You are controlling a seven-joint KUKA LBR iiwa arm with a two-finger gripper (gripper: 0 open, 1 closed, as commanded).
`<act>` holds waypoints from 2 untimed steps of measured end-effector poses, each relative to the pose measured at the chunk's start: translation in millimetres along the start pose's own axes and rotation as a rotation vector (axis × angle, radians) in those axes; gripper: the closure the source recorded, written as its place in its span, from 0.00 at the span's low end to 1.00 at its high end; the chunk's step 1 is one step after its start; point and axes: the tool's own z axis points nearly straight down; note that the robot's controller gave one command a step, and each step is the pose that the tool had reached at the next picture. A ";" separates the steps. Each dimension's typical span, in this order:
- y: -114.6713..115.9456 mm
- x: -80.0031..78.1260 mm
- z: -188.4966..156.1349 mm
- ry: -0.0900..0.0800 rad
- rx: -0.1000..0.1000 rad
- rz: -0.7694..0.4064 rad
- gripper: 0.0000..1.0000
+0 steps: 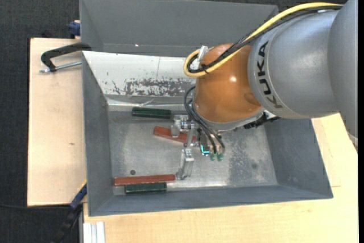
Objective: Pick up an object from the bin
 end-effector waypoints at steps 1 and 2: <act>-0.5 -1.6 -3.9 -0.007 -0.001 0.001 0.00; -14.8 -38.3 21.6 -0.016 -0.002 -0.085 0.00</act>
Offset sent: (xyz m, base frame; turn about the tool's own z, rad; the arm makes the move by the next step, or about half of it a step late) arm 0.0928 -0.0445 -0.0714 -0.2144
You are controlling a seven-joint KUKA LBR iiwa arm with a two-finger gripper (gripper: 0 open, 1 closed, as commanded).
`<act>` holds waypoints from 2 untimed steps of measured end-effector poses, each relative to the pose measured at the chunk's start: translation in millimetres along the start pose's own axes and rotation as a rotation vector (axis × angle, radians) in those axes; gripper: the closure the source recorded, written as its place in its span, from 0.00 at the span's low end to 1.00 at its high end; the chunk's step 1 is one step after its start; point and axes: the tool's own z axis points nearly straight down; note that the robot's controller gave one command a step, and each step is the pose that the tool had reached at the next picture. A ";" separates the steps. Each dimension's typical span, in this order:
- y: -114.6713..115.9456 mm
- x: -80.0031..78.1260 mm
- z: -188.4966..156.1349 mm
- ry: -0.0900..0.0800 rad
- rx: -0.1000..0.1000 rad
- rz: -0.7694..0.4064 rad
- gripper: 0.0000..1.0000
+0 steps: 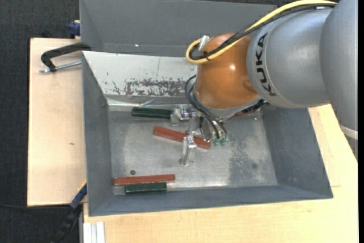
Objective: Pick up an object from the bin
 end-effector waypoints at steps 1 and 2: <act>-19.7 -23.5 48.9 0.006 0.001 0.051 1.00; -19.8 -23.5 48.9 0.006 0.001 0.051 1.00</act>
Offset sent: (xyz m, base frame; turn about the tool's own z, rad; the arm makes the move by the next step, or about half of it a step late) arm 0.0000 0.0000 0.0000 0.0000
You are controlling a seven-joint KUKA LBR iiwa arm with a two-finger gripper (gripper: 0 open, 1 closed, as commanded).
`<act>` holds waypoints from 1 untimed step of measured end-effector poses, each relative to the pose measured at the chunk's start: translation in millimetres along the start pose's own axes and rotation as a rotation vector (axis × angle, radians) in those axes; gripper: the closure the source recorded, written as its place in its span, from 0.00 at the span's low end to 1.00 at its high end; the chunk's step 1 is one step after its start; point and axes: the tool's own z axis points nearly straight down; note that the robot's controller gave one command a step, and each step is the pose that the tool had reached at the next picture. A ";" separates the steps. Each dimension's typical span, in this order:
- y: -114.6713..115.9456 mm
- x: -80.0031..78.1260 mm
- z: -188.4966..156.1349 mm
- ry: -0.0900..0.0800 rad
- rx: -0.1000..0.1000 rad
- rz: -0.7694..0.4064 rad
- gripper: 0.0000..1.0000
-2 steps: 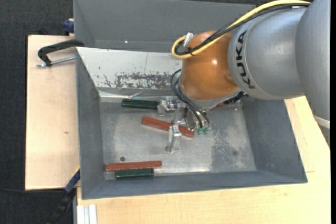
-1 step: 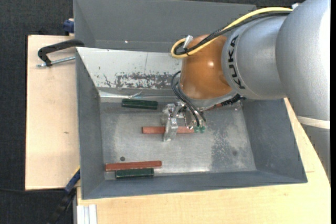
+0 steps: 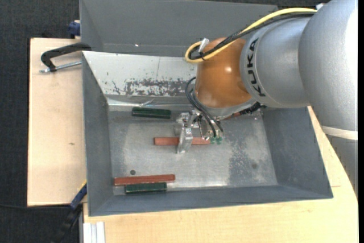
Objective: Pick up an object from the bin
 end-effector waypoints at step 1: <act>4.8 -26.1 -176.4 -0.011 0.000 -0.024 1.00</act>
Offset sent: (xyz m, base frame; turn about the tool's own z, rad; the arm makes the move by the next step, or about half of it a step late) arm 0.0000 0.0000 0.0000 0.0000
